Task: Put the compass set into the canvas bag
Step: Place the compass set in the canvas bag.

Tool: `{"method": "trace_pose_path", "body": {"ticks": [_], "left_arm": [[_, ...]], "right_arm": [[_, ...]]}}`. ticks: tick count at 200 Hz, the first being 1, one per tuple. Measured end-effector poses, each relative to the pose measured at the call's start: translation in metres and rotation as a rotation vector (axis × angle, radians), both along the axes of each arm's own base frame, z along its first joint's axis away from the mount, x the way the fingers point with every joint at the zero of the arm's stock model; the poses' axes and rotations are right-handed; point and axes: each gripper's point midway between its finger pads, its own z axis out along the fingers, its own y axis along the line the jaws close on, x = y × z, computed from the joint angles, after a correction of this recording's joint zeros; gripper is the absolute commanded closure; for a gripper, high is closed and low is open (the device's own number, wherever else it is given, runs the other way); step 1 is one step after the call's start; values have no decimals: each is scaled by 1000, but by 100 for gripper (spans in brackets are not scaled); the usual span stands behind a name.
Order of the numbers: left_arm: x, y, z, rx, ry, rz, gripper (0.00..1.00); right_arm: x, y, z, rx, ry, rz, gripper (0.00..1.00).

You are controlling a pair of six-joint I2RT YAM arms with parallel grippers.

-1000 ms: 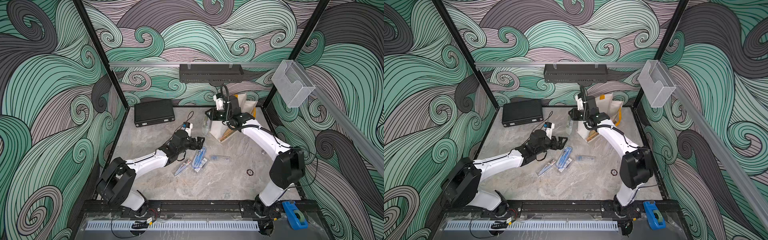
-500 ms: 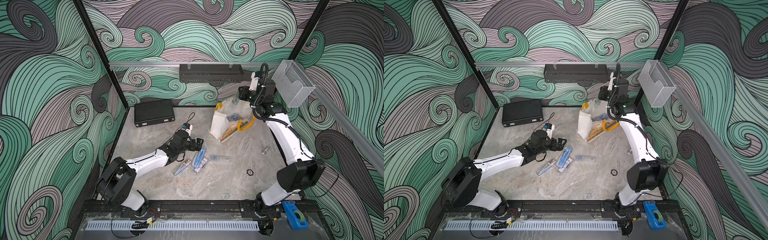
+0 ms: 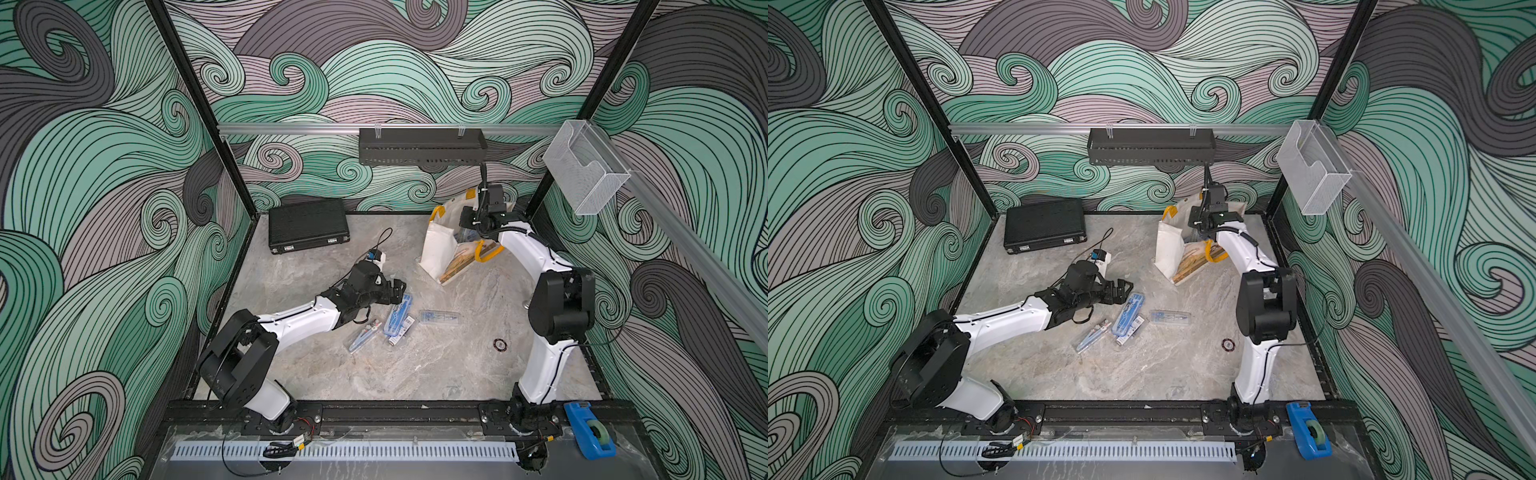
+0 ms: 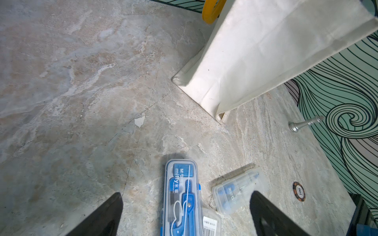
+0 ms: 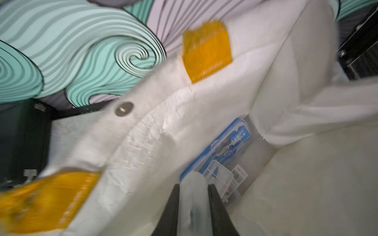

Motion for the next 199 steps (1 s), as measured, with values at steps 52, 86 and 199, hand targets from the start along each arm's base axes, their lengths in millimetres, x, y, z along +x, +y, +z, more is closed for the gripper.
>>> {"method": "trace_pose_path", "body": {"ticks": [52,86,199], "left_arm": [[1,-1,-2,4,13,3,3],[2,-2,-3,6,16,4,3],[4,-3,-10,28,42,4,3]], "right_arm": [[-1,0,-41,-12,99,-1,89],[2,0,-42,-8,107,0,70],[-29,21,72,37,-82,140,57]]}}
